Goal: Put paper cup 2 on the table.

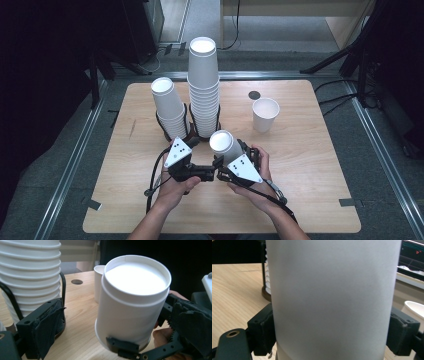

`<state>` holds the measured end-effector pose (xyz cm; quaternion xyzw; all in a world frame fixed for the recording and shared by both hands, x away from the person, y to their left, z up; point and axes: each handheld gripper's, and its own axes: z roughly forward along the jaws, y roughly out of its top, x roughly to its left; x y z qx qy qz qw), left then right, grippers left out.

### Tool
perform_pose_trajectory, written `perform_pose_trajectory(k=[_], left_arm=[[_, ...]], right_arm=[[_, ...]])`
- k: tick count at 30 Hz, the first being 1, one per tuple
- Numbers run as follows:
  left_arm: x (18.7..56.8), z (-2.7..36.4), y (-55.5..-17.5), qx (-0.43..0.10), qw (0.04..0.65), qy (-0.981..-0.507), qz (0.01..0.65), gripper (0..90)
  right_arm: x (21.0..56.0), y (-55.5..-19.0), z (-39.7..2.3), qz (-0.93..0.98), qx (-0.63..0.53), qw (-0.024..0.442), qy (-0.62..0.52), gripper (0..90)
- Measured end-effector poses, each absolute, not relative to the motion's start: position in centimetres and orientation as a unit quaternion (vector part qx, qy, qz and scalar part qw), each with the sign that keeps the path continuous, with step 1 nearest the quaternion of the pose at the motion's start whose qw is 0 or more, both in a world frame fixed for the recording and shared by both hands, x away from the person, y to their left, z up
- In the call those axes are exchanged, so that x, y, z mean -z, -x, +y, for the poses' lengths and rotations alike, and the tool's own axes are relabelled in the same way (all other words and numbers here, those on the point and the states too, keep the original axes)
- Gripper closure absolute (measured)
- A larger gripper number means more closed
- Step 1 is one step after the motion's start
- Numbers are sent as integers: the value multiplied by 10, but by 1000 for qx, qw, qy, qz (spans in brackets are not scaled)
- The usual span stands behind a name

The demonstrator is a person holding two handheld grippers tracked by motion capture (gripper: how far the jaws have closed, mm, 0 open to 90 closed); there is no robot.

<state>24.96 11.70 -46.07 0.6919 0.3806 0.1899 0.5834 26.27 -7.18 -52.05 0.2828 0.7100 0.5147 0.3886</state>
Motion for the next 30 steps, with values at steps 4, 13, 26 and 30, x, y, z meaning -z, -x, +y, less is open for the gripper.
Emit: perform_pose_trajectory(k=[4,13,26,30], left_arm=[[459,116,-249,-189,583,-694,378,28],[460,115,-250,-182,579,-697,381,66],[460,113,-252,-178,571,-705,382,145],[459,114,-252,-178,570,-705,382,145]], right_arm=[[521,-260,-68,713,-517,388,-271,141],[521,-256,-64,716,-524,385,-252,141],[522,-252,-59,726,-509,407,-219,141],[521,-252,-58,727,-503,419,-206,142]])
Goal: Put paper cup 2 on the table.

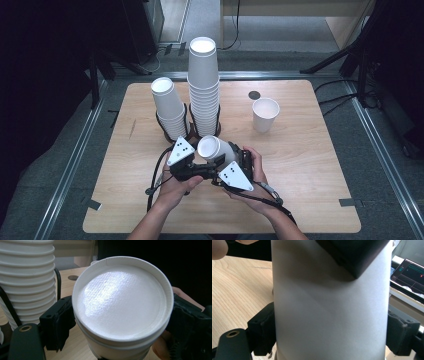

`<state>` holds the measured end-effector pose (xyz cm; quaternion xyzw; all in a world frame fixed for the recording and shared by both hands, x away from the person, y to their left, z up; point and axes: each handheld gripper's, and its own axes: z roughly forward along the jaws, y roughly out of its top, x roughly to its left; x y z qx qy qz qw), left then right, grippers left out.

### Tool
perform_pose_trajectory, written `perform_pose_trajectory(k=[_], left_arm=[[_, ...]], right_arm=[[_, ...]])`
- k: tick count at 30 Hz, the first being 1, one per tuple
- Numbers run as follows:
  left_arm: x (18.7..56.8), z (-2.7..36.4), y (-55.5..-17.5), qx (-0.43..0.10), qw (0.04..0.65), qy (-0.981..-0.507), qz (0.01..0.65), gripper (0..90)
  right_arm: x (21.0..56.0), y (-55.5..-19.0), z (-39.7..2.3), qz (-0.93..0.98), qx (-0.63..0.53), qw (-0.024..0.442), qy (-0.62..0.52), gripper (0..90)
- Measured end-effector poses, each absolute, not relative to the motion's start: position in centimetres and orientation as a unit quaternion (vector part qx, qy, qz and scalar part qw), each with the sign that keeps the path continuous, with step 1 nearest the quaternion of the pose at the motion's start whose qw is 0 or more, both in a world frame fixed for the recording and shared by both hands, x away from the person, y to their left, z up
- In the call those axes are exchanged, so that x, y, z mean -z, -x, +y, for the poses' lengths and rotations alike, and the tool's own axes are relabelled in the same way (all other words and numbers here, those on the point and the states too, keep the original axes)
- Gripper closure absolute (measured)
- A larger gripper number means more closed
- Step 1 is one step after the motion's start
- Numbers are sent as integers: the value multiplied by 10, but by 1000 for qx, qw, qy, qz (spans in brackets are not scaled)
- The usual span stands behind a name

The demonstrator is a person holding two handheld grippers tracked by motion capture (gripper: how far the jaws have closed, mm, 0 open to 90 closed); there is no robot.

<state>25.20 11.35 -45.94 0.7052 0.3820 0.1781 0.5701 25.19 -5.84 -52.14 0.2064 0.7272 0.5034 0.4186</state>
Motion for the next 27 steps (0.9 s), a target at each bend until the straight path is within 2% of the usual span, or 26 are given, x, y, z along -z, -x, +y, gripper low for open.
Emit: perform_pose_trajectory(k=[11,27], left_arm=[[459,113,-252,-174,567,-711,377,179],[460,118,-257,-149,576,-712,373,226]], right_arm=[[523,-251,-57,728,-491,441,-184,142],[523,-253,-57,731,-486,443,-185,107]])
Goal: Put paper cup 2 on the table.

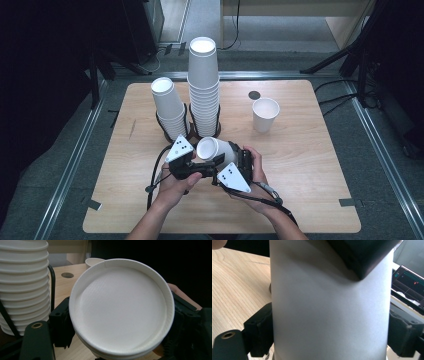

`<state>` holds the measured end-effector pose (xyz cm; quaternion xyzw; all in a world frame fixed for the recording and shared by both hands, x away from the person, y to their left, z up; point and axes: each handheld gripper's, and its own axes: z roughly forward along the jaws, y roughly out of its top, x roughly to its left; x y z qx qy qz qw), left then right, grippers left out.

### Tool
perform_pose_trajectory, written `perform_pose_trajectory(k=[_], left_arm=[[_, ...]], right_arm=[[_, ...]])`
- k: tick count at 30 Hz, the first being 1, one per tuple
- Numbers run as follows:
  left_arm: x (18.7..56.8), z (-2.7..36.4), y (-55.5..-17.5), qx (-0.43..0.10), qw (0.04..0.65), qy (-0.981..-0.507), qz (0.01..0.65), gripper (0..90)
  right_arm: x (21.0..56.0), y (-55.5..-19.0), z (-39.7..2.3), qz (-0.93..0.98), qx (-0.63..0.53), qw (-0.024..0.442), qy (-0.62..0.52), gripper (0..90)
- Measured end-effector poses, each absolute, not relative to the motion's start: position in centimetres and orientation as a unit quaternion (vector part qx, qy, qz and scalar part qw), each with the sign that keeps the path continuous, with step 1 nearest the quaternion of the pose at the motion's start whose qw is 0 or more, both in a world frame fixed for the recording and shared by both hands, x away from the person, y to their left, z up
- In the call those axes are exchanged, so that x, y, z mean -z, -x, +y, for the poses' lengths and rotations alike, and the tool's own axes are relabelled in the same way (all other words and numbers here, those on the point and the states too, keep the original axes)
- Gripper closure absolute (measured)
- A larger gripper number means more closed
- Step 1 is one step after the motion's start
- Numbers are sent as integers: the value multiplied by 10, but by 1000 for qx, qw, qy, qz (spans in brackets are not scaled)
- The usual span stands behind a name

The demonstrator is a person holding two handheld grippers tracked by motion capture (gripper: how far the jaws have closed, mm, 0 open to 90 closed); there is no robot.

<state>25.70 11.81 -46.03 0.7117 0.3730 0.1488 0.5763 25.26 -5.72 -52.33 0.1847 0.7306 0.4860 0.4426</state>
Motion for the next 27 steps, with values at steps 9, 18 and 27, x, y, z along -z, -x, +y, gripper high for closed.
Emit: perform_pose_trajectory(k=[9,18,27], left_arm=[[461,124,-259,-156,580,-705,377,240],[463,130,-260,-171,580,-698,384,242],[464,137,-262,-180,582,-689,392,244]], right_arm=[[521,-252,-59,736,-495,416,-202,0],[512,-245,-65,727,-502,418,-211,0],[509,-237,-73,724,-507,397,-247,0]])
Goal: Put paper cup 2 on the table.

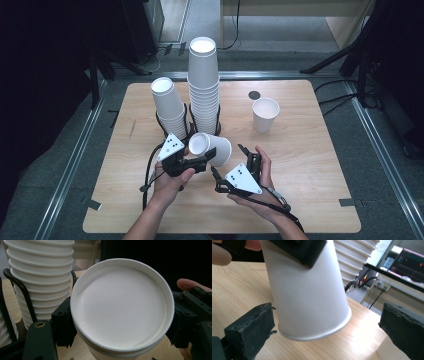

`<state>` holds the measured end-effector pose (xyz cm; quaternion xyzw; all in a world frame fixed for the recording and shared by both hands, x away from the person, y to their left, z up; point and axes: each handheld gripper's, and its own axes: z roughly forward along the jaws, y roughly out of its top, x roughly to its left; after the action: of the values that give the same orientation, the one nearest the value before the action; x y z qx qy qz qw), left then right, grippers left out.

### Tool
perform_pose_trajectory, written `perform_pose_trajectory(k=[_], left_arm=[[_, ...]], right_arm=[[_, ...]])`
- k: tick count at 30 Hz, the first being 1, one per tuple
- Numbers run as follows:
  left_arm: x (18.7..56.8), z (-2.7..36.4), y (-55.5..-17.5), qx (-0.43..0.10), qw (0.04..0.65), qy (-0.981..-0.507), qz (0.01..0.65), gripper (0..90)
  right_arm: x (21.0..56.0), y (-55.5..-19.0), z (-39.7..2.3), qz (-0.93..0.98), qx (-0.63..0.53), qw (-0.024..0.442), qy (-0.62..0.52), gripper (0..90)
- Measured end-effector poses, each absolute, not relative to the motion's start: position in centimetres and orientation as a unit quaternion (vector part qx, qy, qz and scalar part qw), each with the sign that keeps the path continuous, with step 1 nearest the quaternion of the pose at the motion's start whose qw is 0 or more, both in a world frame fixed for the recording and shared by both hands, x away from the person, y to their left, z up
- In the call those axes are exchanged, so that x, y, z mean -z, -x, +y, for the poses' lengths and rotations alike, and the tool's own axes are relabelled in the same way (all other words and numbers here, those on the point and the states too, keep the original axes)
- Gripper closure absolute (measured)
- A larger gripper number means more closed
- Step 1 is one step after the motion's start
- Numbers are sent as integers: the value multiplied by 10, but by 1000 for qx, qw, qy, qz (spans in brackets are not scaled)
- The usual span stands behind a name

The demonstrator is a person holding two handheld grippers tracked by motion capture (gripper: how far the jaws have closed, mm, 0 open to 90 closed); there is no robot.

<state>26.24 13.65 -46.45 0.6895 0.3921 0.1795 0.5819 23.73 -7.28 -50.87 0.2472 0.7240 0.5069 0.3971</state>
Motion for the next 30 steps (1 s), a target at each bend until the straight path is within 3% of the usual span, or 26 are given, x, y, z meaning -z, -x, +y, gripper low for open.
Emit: perform_pose_trajectory(k=[18,30], left_arm=[[468,139,-265,-201,589,-677,393,243],[469,139,-266,-207,594,-671,391,243]], right_arm=[[500,-236,-90,689,-541,324,-356,28],[490,-236,-96,625,-590,240,-451,49]])
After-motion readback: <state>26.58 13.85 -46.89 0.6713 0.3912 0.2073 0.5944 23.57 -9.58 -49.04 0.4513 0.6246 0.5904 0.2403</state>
